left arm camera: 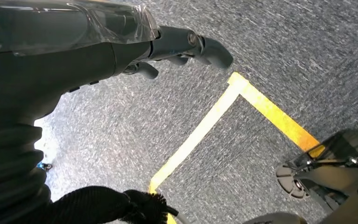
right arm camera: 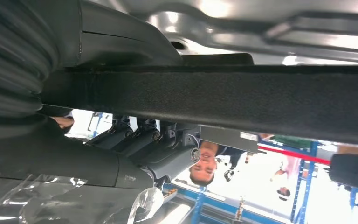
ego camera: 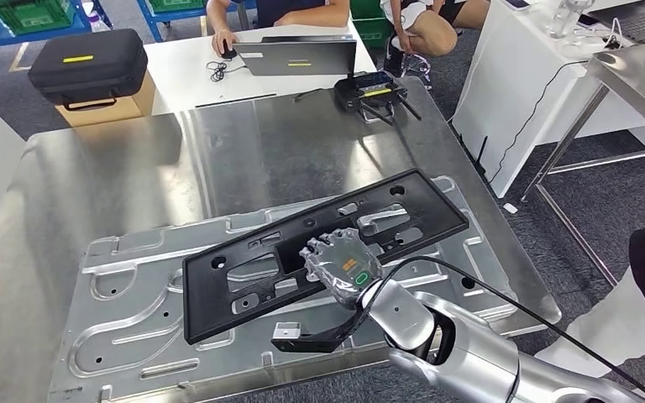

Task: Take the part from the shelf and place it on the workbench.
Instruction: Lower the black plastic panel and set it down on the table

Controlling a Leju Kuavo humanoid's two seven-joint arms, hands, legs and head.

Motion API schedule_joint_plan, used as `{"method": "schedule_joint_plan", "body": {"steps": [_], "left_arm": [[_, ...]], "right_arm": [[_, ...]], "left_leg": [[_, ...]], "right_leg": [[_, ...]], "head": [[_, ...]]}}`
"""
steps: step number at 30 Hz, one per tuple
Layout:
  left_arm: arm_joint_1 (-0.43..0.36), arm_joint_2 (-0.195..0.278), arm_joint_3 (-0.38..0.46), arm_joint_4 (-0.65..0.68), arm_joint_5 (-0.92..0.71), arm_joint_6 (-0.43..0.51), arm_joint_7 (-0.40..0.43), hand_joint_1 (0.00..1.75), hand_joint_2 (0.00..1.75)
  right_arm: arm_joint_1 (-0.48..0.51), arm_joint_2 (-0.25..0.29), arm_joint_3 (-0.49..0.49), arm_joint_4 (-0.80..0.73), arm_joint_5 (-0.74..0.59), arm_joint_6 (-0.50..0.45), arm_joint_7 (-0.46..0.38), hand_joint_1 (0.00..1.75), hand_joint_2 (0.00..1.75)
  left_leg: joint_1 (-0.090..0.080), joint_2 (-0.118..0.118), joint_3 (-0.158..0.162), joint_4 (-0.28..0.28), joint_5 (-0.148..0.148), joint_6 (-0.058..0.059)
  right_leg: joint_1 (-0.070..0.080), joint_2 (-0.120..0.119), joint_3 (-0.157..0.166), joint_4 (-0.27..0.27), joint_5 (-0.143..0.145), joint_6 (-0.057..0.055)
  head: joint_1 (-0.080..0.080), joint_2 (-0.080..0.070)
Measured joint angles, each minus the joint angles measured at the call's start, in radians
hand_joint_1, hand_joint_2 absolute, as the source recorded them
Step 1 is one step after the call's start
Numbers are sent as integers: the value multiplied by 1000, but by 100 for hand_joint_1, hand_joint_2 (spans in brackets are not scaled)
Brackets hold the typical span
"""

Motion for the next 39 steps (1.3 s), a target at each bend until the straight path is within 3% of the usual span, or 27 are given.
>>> {"method": "schedule_joint_plan", "body": {"steps": [2,4,5,6,7,9,11,15,17,19,20,21,22,25,27,30,32,34,35,36,37,39], "left_arm": [[0,-2,0,0,0,-1,-1,0,175],[0,-3,0,0,-2,-4,-3,0,175],[0,-4,0,0,-5,-6,-7,0,175],[1,-5,0,0,-8,-7,-12,0,175],[1,-6,0,0,-13,-8,-18,0,175],[1,-6,0,0,-18,-8,-23,0,175],[-1,-4,0,1,-21,-8,-23,0,175],[0,-1,-1,1,-25,-4,-23,0,175],[-1,0,-1,1,-25,3,-19,0,87],[0,0,-2,1,-22,8,-13,0,0],[1,0,-2,1,-20,9,-10,0,0],[1,0,-2,1,-19,8,-8,0,0],[1,0,-2,1,-19,7,-7,0,0],[1,0,-2,1,-17,1,-4,0,0],[1,0,-2,1,-15,-1,-4,0,0],[2,0,-2,1,-13,-4,-4,0,0],[3,0,-2,1,-12,-6,-5,0,0],[4,0,-2,1,-11,-8,-5,0,0],[5,-1,-2,1,-11,-9,-5,0,0],[7,-1,-3,1,-10,-9,-5,0,0],[8,-1,-3,1,-10,-10,-5,0,0],[12,-2,-3,1,-7,-14,-7,0,0]], "right_arm": [[-3,2,4,1,0,0,-1,175,175],[-2,2,8,4,-1,2,-1,175,175],[0,2,10,6,-2,3,-1,175,175],[1,1,12,7,-3,3,-2,131,131],[3,1,12,8,-3,4,-1,87,87],[3,1,13,9,-4,4,-1,0,0],[3,2,14,10,-4,4,-1,0,0],[6,2,15,12,-6,4,-1,0,0],[6,2,16,12,-7,4,-1,0,0],[8,2,16,12,-7,4,-2,0,0],[9,2,17,13,-8,4,-2,0,0],[9,2,18,13,-10,4,-2,0,0],[10,2,19,13,-11,4,-2,0,0],[10,2,20,13,-15,4,-1,0,0],[10,2,20,13,-17,4,0,0,0],[11,2,20,12,-20,4,1,0,0],[11,2,20,12,-22,4,1,0,0],[13,1,21,12,-23,4,2,0,0],[16,1,21,13,-23,4,2,0,0],[18,0,21,13,-23,4,2,0,0],[19,0,22,13,-23,4,2,0,0],[19,-1,22,13,-25,4,4,0,0]], "left_leg": [[7,1,17,-15,2,-1],[8,0,23,-16,-3,3],[9,0,25,-16,-6,3],[11,-1,28,-15,-9,1],[14,-3,32,-14,-13,-3],[16,-5,36,-3,-26,-16],[14,-7,32,14,-40,-26],[16,-7,24,38,-59,-35],[21,-6,-14,124,-105,-46],[24,-6,-84,262,-160,-54],[25,-6,-111,309,-171,-55],[25,-6,-122,322,-164,-53],[25,-6,-113,291,-138,-49],[17,-6,-26,83,-39,-28],[9,-5,-3,25,-23,-20],[10,-5,7,5,-16,-14],[16,-4,23,-13,-8,-7],[13,-3,29,-15,-9,-1],[11,-4,30,-15,-10,1],[10,-4,31,-15,-11,2],[9,-5,33,-14,-12,3],[9,-6,37,-12,-16,0]], "right_leg": [[3,-3,-38,85,-42,5],[3,-4,-110,212,-90,10],[3,-4,-135,249,-95,12],[2,-5,-142,248,-80,15],[0,-7,-127,205,-47,18],[-5,-10,-68,71,24,28],[-7,-7,-35,-1,47,21],[-7,-4,-34,-6,42,-6],[-9,-4,-32,-7,42,-13],[-9,-4,-32,-7,40,-16],[-8,-4,-31,-7,39,-17],[-8,-4,-30,-7,38,-17],[-8,-2,-28,-7,37,-17],[-7,1,-21,-10,34,-14],[-7,1,-19,-13,33,-6],[-6,-2,-14,-16,30,12],[-2,-6,-38,46,-9,17],[0,-8,-99,175,-69,17],[1,-8,-126,225,-85,17],[1,-8,-139,245,-82,17],[1,-8,-132,225,-61,17],[1,-9,-71,96,8,12]], "head": [[2,0],[2,0],[2,0],[2,0],[3,0],[3,0],[3,0],[0,0],[-1,0],[-2,0],[-2,0],[-2,0],[-2,0],[-2,0],[-1,0],[0,0],[1,0],[2,0],[2,0],[2,0],[2,0],[2,0]]}}
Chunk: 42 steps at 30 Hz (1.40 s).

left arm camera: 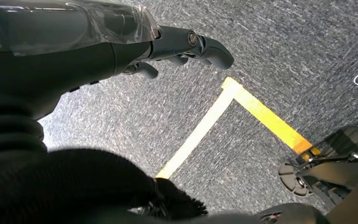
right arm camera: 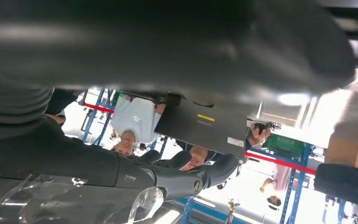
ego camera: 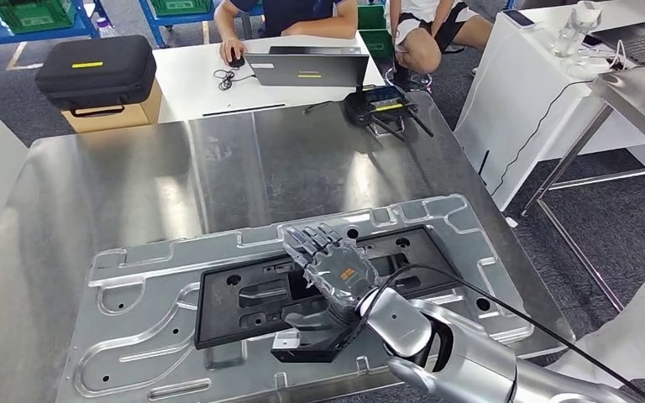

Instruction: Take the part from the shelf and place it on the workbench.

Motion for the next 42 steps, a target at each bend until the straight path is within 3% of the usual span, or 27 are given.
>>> {"method": "schedule_joint_plan", "body": {"steps": [2,3,7,8,10,12,13,16,17,20,21,22,24,25,27,28,29,30,33,34,37,38,39,42], "left_arm": [[2,0,0,0,4,-5,-4,0,0],[3,-1,-1,0,6,-7,-7,0,0],[5,-1,-1,0,7,-15,-24,0,0],[5,-1,-2,0,7,-18,-29,0,0],[5,-1,-2,0,8,-23,-35,0,0],[5,-1,-2,0,10,-25,-36,0,0],[5,-1,-2,0,11,-25,-36,0,0],[5,-1,-2,0,11,-24,-36,0,0],[5,-1,-2,0,11,-24,-36,0,0],[4,-1,-2,0,11,-23,-36,0,0],[4,-1,-2,0,11,-23,-36,0,0],[5,-1,-2,0,11,-23,-36,0,0],[5,-2,-2,0,11,-23,-37,0,0],[5,-2,-2,0,11,-23,-37,0,0],[5,-3,-2,0,11,-23,-37,0,0],[5,-3,-2,0,11,-23,-37,0,0],[6,-4,-2,0,12,-23,-36,0,0],[6,-4,-2,0,12,-23,-36,0,0],[6,-4,-2,0,14,-23,-37,0,0],[6,-4,-2,0,15,-23,-37,0,0],[5,-4,-2,0,16,-21,-37,0,0],[5,-4,-2,0,16,-21,-37,0,0],[5,-4,-2,1,15,-21,-37,0,0],[4,-4,-2,1,14,-21,-36,0,0]], "right_arm": [[-2,0,0,0,-5,0,3,0,0],[-2,0,0,0,-8,0,6,0,0],[-3,-5,-2,0,-12,0,15,0,0],[-3,-5,-3,0,-12,-1,16,0,0],[-3,-6,-3,0,-12,-1,16,0,0],[0,-8,-3,0,-12,0,16,0,0],[1,-9,-3,0,-13,0,16,0,0],[1,-9,-3,0,-12,-1,17,0,0],[1,-9,-3,0,-12,-1,17,0,0],[1,-9,-4,0,-12,-1,17,0,0],[1,-10,-4,0,-12,-1,18,0,0],[0,-11,-4,0,-12,-1,18,0,0],[0,-14,-4,0,-12,-1,20,0,0],[0,-15,-4,0,-12,-2,22,0,0],[1,-17,-5,0,-12,-2,23,0,0],[2,-18,-5,0,-12,-2,23,0,0],[3,-19,-5,0,-12,-2,23,0,0],[3,-19,-5,0,-12,-2,23,0,0],[1,-20,-5,0,-12,-2,23,0,0],[-1,-20,-5,0,-11,-2,23,0,0],[-3,-19,-5,0,-11,-2,23,0,0],[-4,-19,-5,0,-11,-2,23,0,0],[-5,-19,-5,0,-11,-2,23,0,0],[-3,-19,-5,0,-12,-2,25,0,0]], "left_leg": [[-4,0,-1,8,-8,-7],[-6,0,-2,11,-11,-11],[-2,1,-16,41,-34,-28],[1,1,-35,83,-59,-36],[12,1,-97,218,-122,-53],[23,1,-145,313,-148,-64],[28,1,-143,306,-134,-68],[35,1,-58,127,-42,-73],[36,1,-37,84,-23,-73],[34,0,-17,44,-12,-72],[31,-2,-13,33,-10,-67],[28,-4,-11,21,-5,-55],[23,-4,-17,10,8,-26],[22,-3,-21,6,15,-13],[15,-1,-32,6,24,-1],[11,0,-38,7,29,3],[8,0,-45,7,35,5],[6,-1,-51,7,40,6],[1,-2,-66,11,56,-2],[0,-2,-70,13,61,-7],[2,-2,-78,14,77,-25],[4,-2,-84,23,67,-32],[7,-2,-95,49,38,-40],[18,-2,-148,230,-103,-63]], "right_leg": [[2,-1,54,-112,40,-7],[4,-1,64,-134,44,-10],[0,0,67,-142,48,-25],[-4,0,67,-144,49,-29],[-7,0,67,-143,49,-31],[-10,0,66,-143,49,-31],[-12,0,67,-143,49,-30],[-19,2,72,-143,48,-25],[-20,2,73,-143,48,-24],[-19,3,73,-143,48,-19],[-18,4,71,-143,50,-13],[-19,5,69,-143,49,-2],[-19,3,51,-103,12,12],[-18,2,32,-52,-27,15],[-12,1,-16,89,-107,12],[-9,1,-28,135,-125,11],[-7,1,-23,146,-125,9],[-6,1,5,111,-106,6],[0,0,140,-98,-41,-6],[3,0,163,-139,-32,-9],[8,-1,160,-158,-13,-21],[6,-2,153,-158,-4,-28],[4,-4,144,-160,6,-35],[0,-6,106,-160,37,-42]], "head": [[0,0],[-1,0],[-2,0],[-3,0],[-5,0],[-5,0],[-5,0],[-5,0],[-5,0],[-6,0],[-5,0],[-5,0],[-3,0],[-2,0],[-2,0],[-2,0],[-2,0],[-2,0],[-2,0],[-2,0],[-2,0],[-3,0],[-3,0],[-5,0]]}}
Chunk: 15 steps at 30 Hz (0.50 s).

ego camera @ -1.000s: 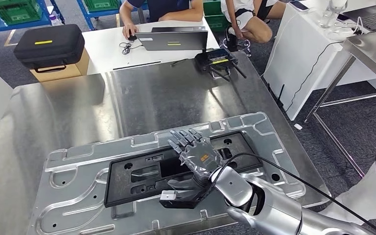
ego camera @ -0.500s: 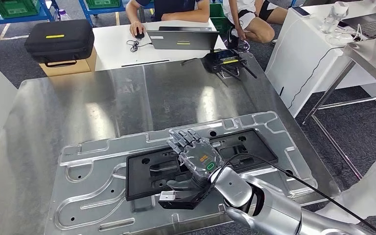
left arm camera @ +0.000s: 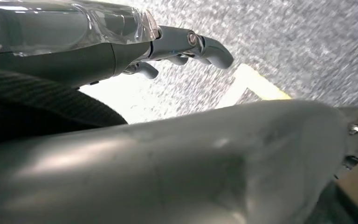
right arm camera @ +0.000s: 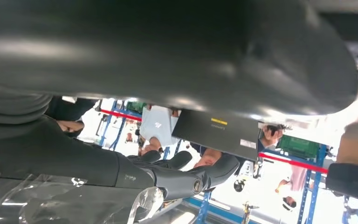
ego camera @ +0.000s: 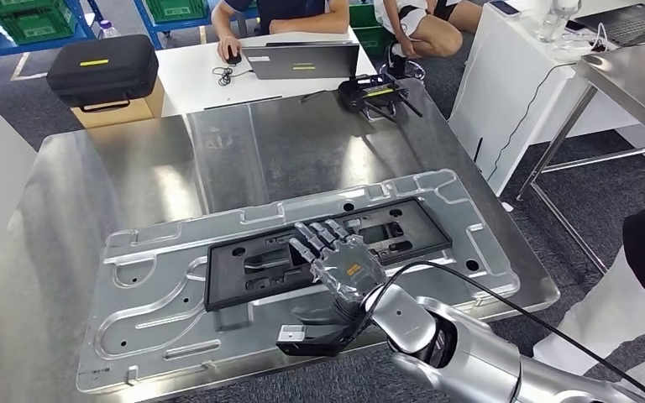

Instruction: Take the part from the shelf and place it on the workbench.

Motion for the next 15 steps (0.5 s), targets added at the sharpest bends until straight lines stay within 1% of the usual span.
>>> {"method": "schedule_joint_plan", "body": {"steps": [1,2,3,4,5,6,7,8,9,10,11,12,13,15], "left_arm": [[0,0,0,0,-1,0,0,0,0],[-1,0,0,0,-2,0,0,0,0],[-1,0,0,0,-3,0,0,0,0],[-2,0,0,0,-4,0,0,0,0],[-2,0,0,0,-5,1,0,0,0],[-2,0,-1,0,-6,1,0,0,0],[-2,0,-1,0,-7,1,1,0,0],[-1,-1,-2,0,-7,1,1,0,0],[-1,-1,-3,0,-8,1,1,0,0],[0,-2,-3,0,-8,1,1,0,0],[0,-2,-4,0,-8,1,1,0,0],[0,-2,-4,0,-9,1,1,0,0],[0,-2,-5,0,-9,1,1,0,0],[0,-2,-6,0,-9,1,1,0,0]], "right_arm": [[2,0,0,0,0,-1,1,0,0],[4,-1,0,0,0,-1,2,0,0],[5,-2,0,0,0,-2,3,0,0],[6,-3,0,0,0,-2,4,0,0],[6,-4,-1,0,0,-3,5,0,0],[6,-5,-3,0,0,-4,5,0,0],[6,-5,-7,0,0,-5,5,0,0],[6,-6,-10,0,0,-6,6,0,0],[6,-6,-12,0,-1,-6,6,0,0],[7,-7,-14,0,-1,-7,6,0,0],[7,-8,-14,0,-1,-7,6,0,0],[9,-10,-15,0,-1,-7,7,0,0],[10,-12,-16,0,-1,-7,7,0,0],[11,-14,-18,0,-1,-8,8,0,0]], "left_leg": [[3,0,-8,54,-23,-4],[5,0,0,78,-24,-7],[7,0,24,66,-7,-8],[7,0,69,16,18,-7],[8,0,125,-58,36,-5],[6,-1,179,-139,41,-1],[3,-2,218,-200,39,5],[-1,-4,238,-236,33,12],[-5,-5,240,-249,33,20],[-4,-5,232,-248,42,28],[-3,-4,225,-250,52,37],[-2,-2,216,-252,64,47],[-1,0,204,-255,77,55],[-6,2,179,-254,100,64]], "right_leg": [[0,0,-15,1,10,1],[0,-1,-29,1,21,3],[-1,-1,-43,1,31,5],[-1,-1,-56,2,41,8],[-2,0,-66,2,50,12],[-1,0,-73,2,59,17],[-1,0,-77,0,68,23],[-1,0,-80,-1,76,30],[-1,0,-81,-4,85,36],[-2,1,-83,-7,92,43],[-3,1,-89,-2,87,48],[-3,2,-100,16,63,51],[-3,2,-116,57,20,53],[-2,2,-153,190,-86,53]], "head": [[0,0],[0,0],[0,0],[0,0],[0,0],[0,0],[1,0],[1,0],[1,0],[2,0],[2,0],[3,0],[4,0],[6,0]]}}
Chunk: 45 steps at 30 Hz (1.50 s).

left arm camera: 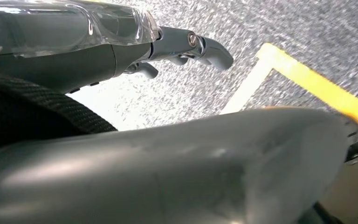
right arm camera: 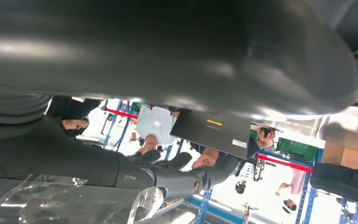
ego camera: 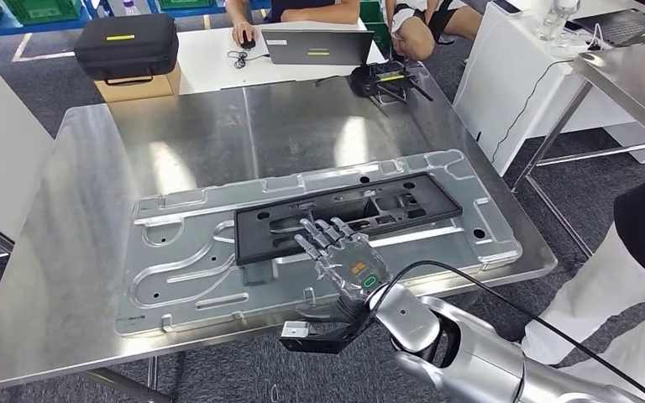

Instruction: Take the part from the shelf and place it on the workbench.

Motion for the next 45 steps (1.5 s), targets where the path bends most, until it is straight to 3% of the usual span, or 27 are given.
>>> {"method": "schedule_joint_plan", "body": {"steps": [1,2,3,4,6,8,9,11,12,14,16,17,18,19,21,23,27,29,31,32,33,34,36,38,39,43,45], "left_arm": [[0,0,0,0,0,0,0,0,0],[0,0,-1,0,0,0,0,0,0],[0,0,-1,0,0,0,0,0,0],[0,0,-2,0,-1,0,0,0,0],[-1,0,-3,0,-4,0,-1,0,0],[-3,0,-5,0,-7,1,-3,0,0],[-3,0,-6,0,-9,2,-5,0,0],[-3,1,-8,0,-13,2,-12,0,0],[-3,1,-8,0,-14,2,-16,0,0],[-3,2,-10,0,-16,3,-18,0,0],[-4,2,-12,0,-16,3,-19,0,0],[-5,2,-13,0,-16,3,-19,0,0],[-5,2,-14,0,-15,3,-19,0,0],[-5,2,-14,0,-15,4,-19,0,0],[-6,2,-14,0,-15,6,-19,0,0],[-6,2,-15,0,-15,7,-19,0,0],[-3,1,-16,0,-14,8,-19,0,0],[-2,-1,-17,0,-12,8,-19,0,0],[-2,-2,-17,0,-7,8,-19,0,0],[-1,-3,-17,0,-4,8,-19,0,0],[-1,-5,-17,0,1,9,-19,0,0],[0,-6,-17,0,5,9,-18,0,0],[0,-9,-17,0,13,11,-16,0,0],[0,-11,-17,0,24,17,-12,0,0],[-1,-11,-16,0,30,20,-10,0,0],[-1,-12,-15,0,46,29,5,0,0],[-1,-13,-15,0,50,32,11,0,0]], "right_arm": [[1,-1,0,0,0,0,1,0,0],[3,-2,0,0,0,0,1,0,0],[4,-3,0,0,0,-1,3,0,0],[5,-3,-1,0,0,-1,5,0,0],[5,-4,-6,-1,0,-3,10,0,0],[4,-5,-16,-5,0,-7,16,0,0],[5,-6,-21,-6,-1,-9,18,0,0],[9,-11,-29,-7,-2,-13,26,0,0],[11,-13,-33,-7,-3,-16,29,0,0],[15,-17,-41,-8,-5,-19,33,0,0],[21,-21,-50,-8,-5,-22,36,0,0],[25,-24,-52,-8,-5,-23,39,0,0],[29,-27,-54,-8,-4,-25,42,0,0],[33,-30,-56,-8,-3,-27,45,0,0],[36,-35,-67,-13,-1,-30,50,0,0],[36,-40,-79,-21,0,-33,54,0,0],[43,-49,-96,-28,-20,-44,55,0,0],[57,-53,-111,-32,-72,-68,53,0,0],[88,-55,-127,-31,-134,-102,47,0,0],[108,-55,-134,-29,-165,-117,43,0,0],[132,-56,-142,-25,-202,-135,38,0,0],[159,-55,-151,-18,-243,-154,30,0,0],[220,-53,-169,8,-325,-196,8,0,0],[286,-44,-181,56,-413,-245,-18,0,0],[320,-37,-186,91,-465,-271,-32,0,0],[445,8,-188,304,-712,-366,-102,0,0],[486,32,-176,423,-819,-395,-153,0,0]], "left_leg": [[-3,1,-13,0,11,2],[-5,1,-27,1,22,3],[-7,2,-41,2,33,2],[-8,2,-54,3,43,1],[-11,0,-76,11,59,-5],[-14,0,-89,19,72,-14],[-14,0,-94,21,78,-20],[-9,0,-101,21,86,-33],[-6,0,-109,34,71,-40],[1,0,-141,116,-6,-55],[8,0,-181,245,-85,-68],[11,0,-189,290,-98,-72],[13,0,-179,300,-90,-75],[14,0,-150,272,-71,-76],[15,0,-51,131,-30,-71],[10,-1,15,24,-18,-59],[6,-2,17,-2,-11,-31],[8,-1,15,-8,-2,-16],[4,-1,10,-7,2,-8],[3,-2,8,-7,3,-6],[2,-3,6,-6,3,-6],[2,-4,6,-5,4,-6],[0,-6,5,0,1,-10],[-4,-8,-2,10,-3,-19],[-6,-8,-6,14,-5,-22],[-3,-8,-9,14,-7,-6],[-1,-8,-8,11,-5,-8]], "right_leg": [[1,0,-11,65,-30,0],[1,0,-9,104,-34,1],[2,0,9,108,-18,0],[2,0,45,77,8,-2],[4,0,156,-62,36,-8],[8,1,234,-180,23,-15],[11,1,246,-205,17,-20],[11,1,237,-211,25,-35],[10,0,231,-212,34,-42],[7,-1,214,-212,52,-52],[7,-1,195,-212,67,-54],[7,-1,185,-211,74,-52],[7,-1,177,-211,80,-50],[6,-1,170,-211,85,-48],[5,-1,160,-210,93,-41],[6,-2,156,-210,100,-31],[3,-1,143,-195,95,-10],[2,-1,104,-108,40,-5],[3,-1,42,32,-26,-2],[3,-1,21,81,-41,-1],[3,-1,19,92,-36,0],[2,-1,37,61,-12,0],[1,-1,112,-79,51,-1],[2,-1,160,-178,79,-7],[3,-1,165,-194,79,-11],[10,-1,163,-197,78,-17],[12,-1,163,-196,77,-21]], "head": [[1,0],[1,0],[1,0],[1,0],[1,0],[1,0],[1,0],[1,0],[1,0],[0,0],[0,0],[0,0],[0,0],[0,0],[0,0],[1,0],[2,0],[3,0],[4,0],[4,0],[4,0],[5,0],[5,0],[4,0],[4,0],[3,0],[3,0]]}}
